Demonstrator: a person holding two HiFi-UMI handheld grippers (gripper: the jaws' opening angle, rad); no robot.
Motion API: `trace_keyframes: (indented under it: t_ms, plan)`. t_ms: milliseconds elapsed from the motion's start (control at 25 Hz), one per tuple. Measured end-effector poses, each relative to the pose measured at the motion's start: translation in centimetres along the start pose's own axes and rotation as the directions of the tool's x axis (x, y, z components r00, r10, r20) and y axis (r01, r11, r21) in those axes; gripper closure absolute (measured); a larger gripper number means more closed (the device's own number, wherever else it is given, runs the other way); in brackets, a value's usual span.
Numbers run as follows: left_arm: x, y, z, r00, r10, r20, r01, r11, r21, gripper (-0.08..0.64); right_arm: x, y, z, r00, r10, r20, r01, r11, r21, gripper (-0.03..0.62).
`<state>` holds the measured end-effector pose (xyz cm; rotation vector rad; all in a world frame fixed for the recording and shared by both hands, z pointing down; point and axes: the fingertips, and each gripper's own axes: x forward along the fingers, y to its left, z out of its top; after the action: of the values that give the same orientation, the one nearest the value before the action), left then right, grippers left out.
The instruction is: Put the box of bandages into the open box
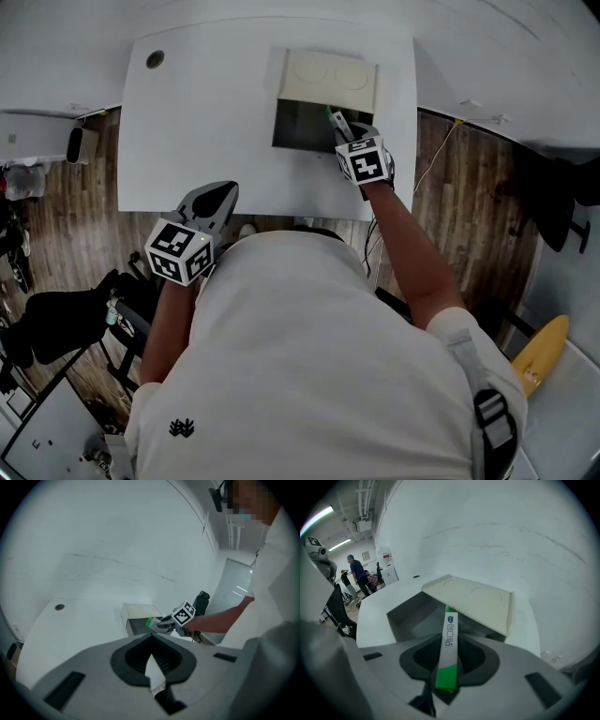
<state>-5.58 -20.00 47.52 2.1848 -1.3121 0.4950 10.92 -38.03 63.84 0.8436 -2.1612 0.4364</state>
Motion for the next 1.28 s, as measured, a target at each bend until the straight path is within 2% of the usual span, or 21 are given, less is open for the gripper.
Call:
trace_keyframes:
  t_ms: [160,320,800,1120,1280]
  plan:
    - [-0.3,0.2,-0.1,1.000,-0.006,0.002,0.006,1.000,0.001,0.554,0.0,0.2,0.0,1.000,0.005,-0.004,-0.005,1.000,0.000,0.479]
    - [-0.7,0.3,-0.3,1.000,-0.013,0.005,0.013,1.000,0.002,0.554,-0.1,0.0,-0.1,1.000,-0.007,-0.010,0.007,1.000,-0.006,0.435]
    - [-2.3,1.0,-1.4,0.997,-0.075,0.014,0.075,0.997,0.028,0.554,-3.4,-1.1,0.1,0.995,-0.087,0.041,0.084,0.995,0.059,0.419]
    - [-4.2,1.3,-2.5,0.990,-0.140,0.016,0.139,0.989,0.054,0.554,-8.0,1.4,-0.8,0.981,-0.153,0.123,0.136,0.981,0.141,0.422]
    - [-4.9,1.6,-2.6,0.984,-0.178,0.014,0.177,0.982,0.072,0.554,-10.5,3.5,-0.9,0.976,-0.157,0.152,0.132,0.977,0.167,0.451]
